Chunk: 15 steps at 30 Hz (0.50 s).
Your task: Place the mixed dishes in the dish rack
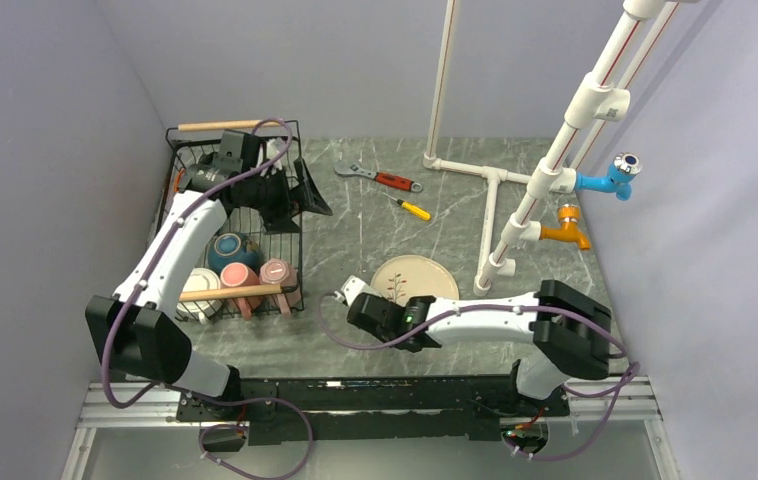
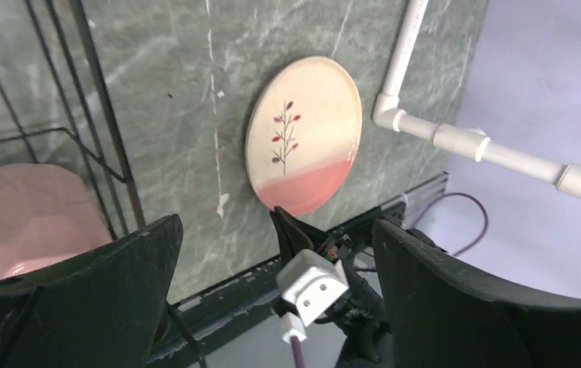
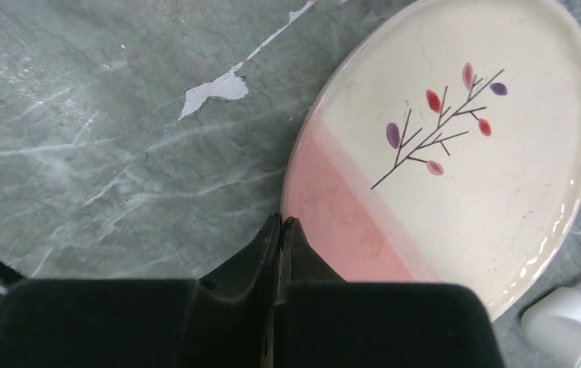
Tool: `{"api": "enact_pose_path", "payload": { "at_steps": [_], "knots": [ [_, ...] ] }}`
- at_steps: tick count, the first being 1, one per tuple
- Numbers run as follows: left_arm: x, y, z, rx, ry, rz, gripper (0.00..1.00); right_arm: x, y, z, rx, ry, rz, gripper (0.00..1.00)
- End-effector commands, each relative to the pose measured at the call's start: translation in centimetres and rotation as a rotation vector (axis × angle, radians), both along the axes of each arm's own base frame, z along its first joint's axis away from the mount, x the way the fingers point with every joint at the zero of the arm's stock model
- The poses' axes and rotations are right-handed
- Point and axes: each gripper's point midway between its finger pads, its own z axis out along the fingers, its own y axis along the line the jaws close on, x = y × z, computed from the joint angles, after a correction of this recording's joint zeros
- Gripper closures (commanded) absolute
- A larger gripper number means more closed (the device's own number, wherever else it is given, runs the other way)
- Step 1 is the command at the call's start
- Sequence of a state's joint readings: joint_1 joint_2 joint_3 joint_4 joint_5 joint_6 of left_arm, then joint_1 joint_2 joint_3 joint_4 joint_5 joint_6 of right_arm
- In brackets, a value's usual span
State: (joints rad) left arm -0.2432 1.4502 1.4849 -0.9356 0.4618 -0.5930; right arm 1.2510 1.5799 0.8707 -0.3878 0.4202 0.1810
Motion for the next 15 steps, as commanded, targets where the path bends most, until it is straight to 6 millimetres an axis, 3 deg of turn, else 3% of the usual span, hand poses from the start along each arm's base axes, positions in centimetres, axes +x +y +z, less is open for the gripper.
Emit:
{"api": "enact_pose_path", "payload": {
  "at_steps": [1, 9, 15],
  "knots": [
    [0.6, -2.6, 0.6, -0.181, 0.016, -0.024, 0.01, 1.6, 2.7, 6.7, 0.216, -0.057, -0.006, 1.0],
    [0.9, -3.9, -1.3, -0.252, 0.092, -0.017, 0.06, 4.0, 2.3, 11.5, 0.394, -0.022, -0.057, 1.0],
    [1.3, -6.5, -3.2, -0.259, 0.159, -0.072, 0.1, 5.7, 2.2, 13.5, 0.457, -0.044, -0.093, 1.0]
  ]
}}
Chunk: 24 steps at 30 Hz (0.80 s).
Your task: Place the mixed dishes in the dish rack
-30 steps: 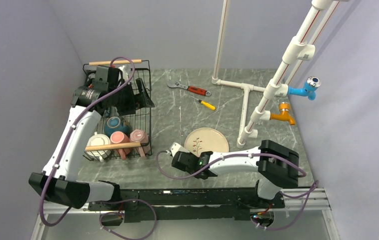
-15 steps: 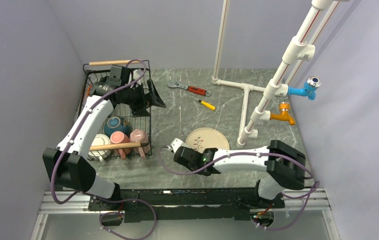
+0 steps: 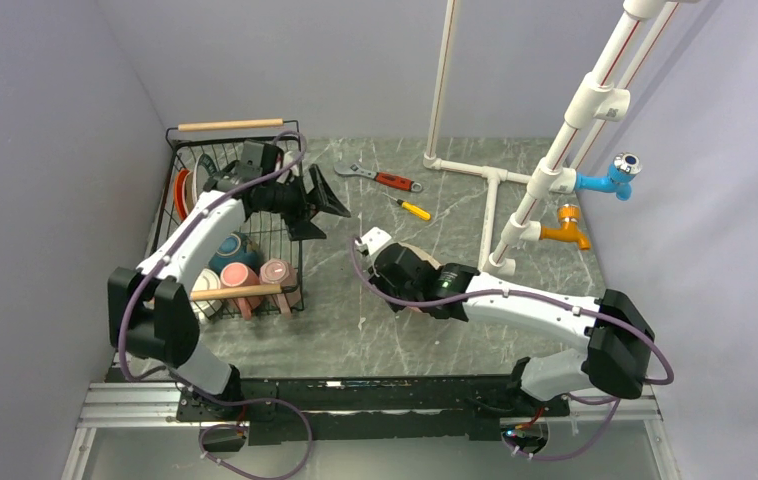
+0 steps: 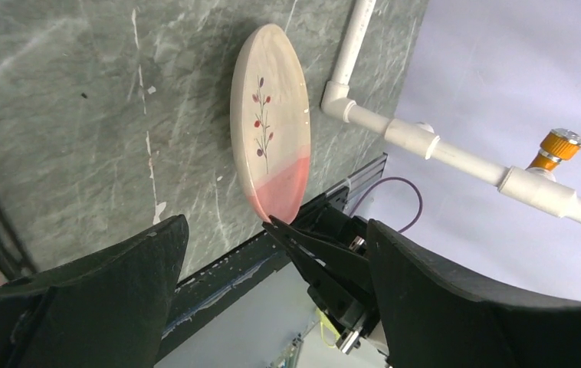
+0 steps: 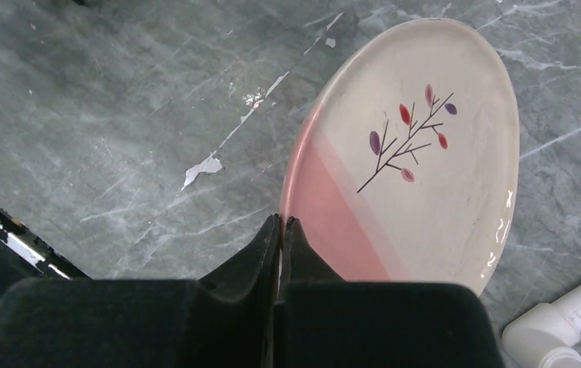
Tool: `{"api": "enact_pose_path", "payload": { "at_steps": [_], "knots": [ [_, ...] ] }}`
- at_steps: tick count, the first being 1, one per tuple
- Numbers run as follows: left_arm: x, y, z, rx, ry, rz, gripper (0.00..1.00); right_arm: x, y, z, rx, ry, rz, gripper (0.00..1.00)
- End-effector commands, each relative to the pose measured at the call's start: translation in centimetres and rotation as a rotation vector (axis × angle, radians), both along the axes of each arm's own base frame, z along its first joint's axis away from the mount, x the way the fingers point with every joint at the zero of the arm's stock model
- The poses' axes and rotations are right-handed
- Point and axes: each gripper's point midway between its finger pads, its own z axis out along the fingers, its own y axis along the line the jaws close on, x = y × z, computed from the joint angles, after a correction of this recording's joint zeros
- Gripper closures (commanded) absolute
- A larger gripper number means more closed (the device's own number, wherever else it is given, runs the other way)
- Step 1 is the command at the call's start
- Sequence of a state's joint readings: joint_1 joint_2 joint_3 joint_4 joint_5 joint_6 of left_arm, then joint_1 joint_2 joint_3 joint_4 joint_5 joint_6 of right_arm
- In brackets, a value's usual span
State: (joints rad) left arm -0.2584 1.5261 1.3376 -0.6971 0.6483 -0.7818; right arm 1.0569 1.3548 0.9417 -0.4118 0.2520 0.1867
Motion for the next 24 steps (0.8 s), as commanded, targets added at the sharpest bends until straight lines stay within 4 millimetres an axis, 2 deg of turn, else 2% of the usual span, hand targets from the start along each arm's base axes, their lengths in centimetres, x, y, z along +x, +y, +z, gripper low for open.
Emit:
{"api": "enact_pose_path", "payload": {
  "at_steps": [1, 4, 8, 12, 15, 24],
  "knots": [
    [0.4, -3.2, -0.5, -0.036, 0.012, -0.082, 0.1, 1.8, 1.9, 5.1, 0.153, -0.071, -0.012, 1.0],
    [-0.3, -5.3, -2.0, 0.003, 0.046, -0.14, 0.15, 2.2, 1.8, 5.5, 0.173, -0.074, -0.03, 1.0],
    [-1.0, -6.8, -4.3, 0.093, 0.069, -0.17, 0.2, 2.5, 1.5, 5.7, 0.188, -0.075, -0.047, 1.0],
    [-1.9, -8.4, -6.1, 0.068, 0.124, -0.184, 0.28, 2.7, 1.2, 5.8, 0.194, -0.08, -0.057, 1.0],
    [-2.0, -9.0, -7.0, 0.075, 0.14, -0.19, 0.32, 2.9, 1.0, 6.0, 0.198, -0.085, -0.065, 1.0],
    [-2.5, -11.1, -9.2, 0.064, 0.191, -0.233, 0.36, 3.2, 0.6, 6.1, 0.208, -0.086, -0.087, 1.0]
  ]
}}
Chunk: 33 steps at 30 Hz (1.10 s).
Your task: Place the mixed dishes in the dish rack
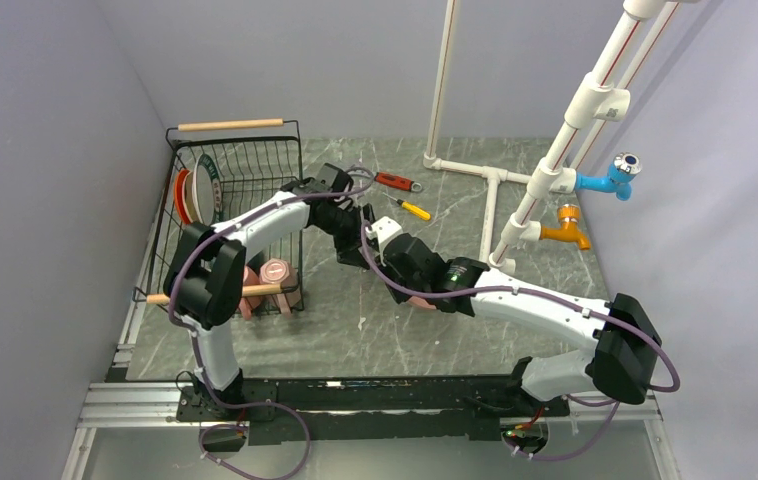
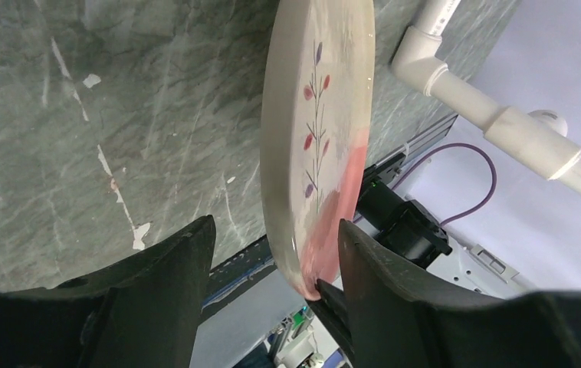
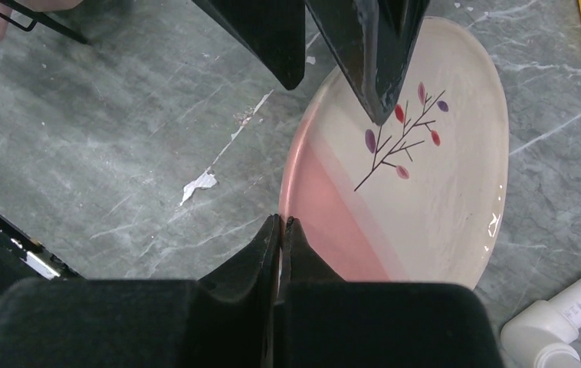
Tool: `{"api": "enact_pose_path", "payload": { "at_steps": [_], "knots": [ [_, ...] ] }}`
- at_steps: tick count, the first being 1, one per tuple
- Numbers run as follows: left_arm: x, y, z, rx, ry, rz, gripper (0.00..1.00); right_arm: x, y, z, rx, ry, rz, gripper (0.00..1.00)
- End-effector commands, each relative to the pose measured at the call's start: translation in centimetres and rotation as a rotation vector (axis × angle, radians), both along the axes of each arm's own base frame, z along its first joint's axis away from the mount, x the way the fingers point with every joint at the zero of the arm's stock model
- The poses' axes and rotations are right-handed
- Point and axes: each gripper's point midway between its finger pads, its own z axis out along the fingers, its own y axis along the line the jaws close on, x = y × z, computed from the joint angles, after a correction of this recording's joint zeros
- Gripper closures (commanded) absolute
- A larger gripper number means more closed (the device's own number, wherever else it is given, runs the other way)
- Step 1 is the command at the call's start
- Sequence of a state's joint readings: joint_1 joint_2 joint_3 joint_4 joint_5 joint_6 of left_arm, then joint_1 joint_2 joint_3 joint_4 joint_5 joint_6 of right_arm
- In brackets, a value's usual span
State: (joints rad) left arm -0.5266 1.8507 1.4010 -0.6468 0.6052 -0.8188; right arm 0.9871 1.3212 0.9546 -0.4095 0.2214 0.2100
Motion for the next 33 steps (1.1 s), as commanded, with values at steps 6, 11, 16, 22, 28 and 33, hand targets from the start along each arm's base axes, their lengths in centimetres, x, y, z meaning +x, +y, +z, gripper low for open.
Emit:
{"api": "enact_pose_path", "payload": {
  "at_steps": [6, 11, 16, 22, 28, 33],
  "knots": [
    [-0.4, -3.0, -0.6, -0.09, 0.046, -0.023, 0.45, 1.6, 1.3, 4.3, 0.134, -0.091, -0.028, 1.0],
    [-0.6, -3.5, -0.5, -0.109, 0.053, -0.036, 0.57, 1.6, 1.2, 4.0, 0.132, -0.089, -0.028, 1.0],
    [-0.8, -3.7, -0.6, -0.114, 0.058, -0.046, 0.79, 1.8, 1.2, 4.1, 0.13, -0.095, -0.027, 1.0],
    [-0.7, -3.7, -0.5, -0.099, 0.045, -0.06, 0.96, 1.8, 1.3, 4.1, 0.124, -0.097, -0.021, 1.0],
    [0.0, -2.8, 0.0, -0.02, -0.025, -0.084, 1.0, 1.8, 1.4, 4.3, 0.118, -0.091, -0.016, 1.0],
    [1.4, -2.0, 1.5, 0.053, -0.12, -0.098, 1.0, 2.0, 1.3, 5.0, 0.133, -0.105, -0.029, 0.96]
  ]
}}
